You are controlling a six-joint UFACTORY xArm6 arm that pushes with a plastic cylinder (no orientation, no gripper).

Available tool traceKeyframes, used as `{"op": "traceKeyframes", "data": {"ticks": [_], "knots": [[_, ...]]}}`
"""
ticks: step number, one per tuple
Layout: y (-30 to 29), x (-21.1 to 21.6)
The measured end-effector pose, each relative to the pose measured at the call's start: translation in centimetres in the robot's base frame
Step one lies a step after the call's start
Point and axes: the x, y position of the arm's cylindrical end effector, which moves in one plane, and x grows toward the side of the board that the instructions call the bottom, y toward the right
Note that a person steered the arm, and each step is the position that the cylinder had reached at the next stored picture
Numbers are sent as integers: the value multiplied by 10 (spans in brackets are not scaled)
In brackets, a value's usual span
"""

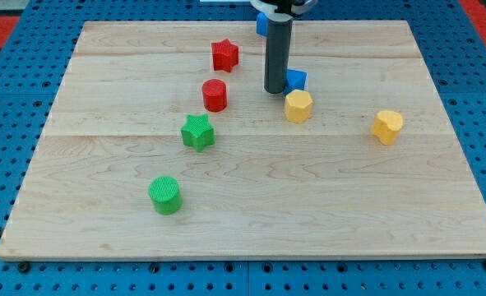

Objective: Push the heart diagonally to the red circle

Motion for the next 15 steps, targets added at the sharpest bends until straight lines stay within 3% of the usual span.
{"op": "traceKeyframes", "data": {"ticks": [2, 3, 4, 5, 6, 7, 8, 10, 13, 14, 15], "knots": [[-30, -17], [1, -54], [79, -64], [142, 6], [149, 61], [171, 64], [182, 93], [69, 102], [32, 136], [36, 140], [84, 144]]}}
